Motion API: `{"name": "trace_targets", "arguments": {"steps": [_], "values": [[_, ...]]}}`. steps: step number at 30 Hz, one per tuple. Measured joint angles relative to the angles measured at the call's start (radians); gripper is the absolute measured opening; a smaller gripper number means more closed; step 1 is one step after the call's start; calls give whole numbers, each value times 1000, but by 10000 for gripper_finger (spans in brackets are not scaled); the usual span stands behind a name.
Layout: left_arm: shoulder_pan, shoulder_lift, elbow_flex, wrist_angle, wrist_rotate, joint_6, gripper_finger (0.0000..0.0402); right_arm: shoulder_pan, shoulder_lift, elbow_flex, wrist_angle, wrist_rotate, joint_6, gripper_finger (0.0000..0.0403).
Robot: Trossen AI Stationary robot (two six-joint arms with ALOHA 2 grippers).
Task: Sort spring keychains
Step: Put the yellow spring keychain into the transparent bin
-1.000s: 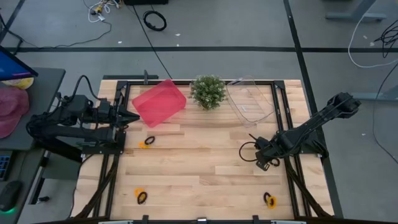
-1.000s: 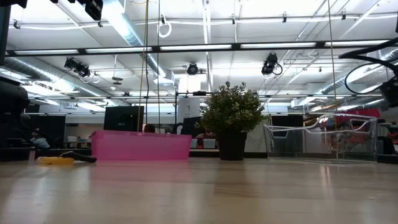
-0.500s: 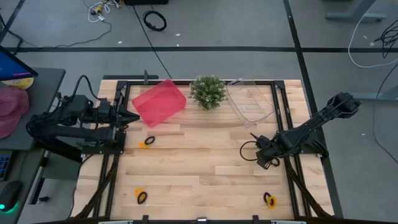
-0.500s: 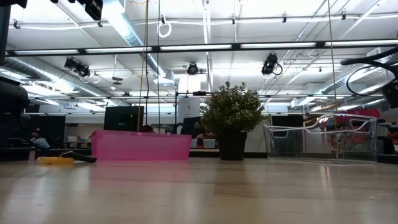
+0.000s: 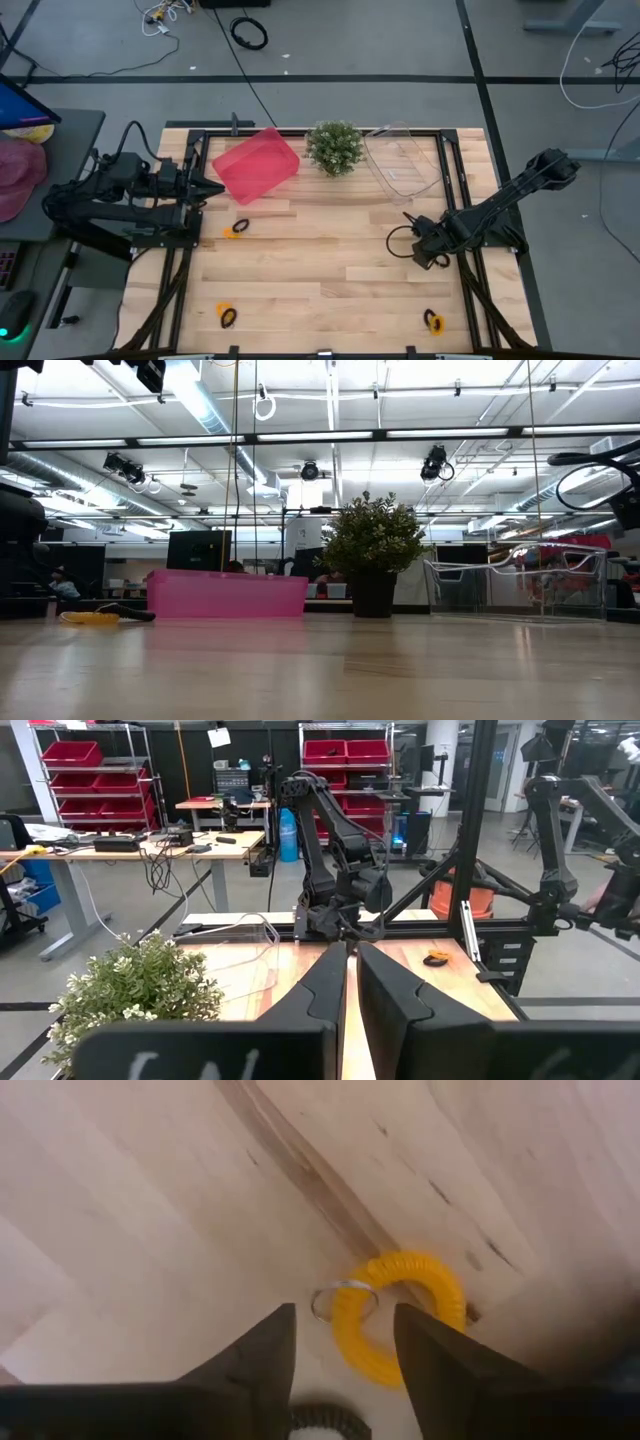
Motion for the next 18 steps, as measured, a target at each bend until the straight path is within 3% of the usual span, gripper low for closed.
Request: {"name": "trace_targets", "arguments": {"steps": [9,18], "values": [[0,0,0,0,0,0,30,0,-3,-74,125,-31,0,161],[0,0,0,0,0,0,30,0,-2,-73,119,-41,1,67]]}}
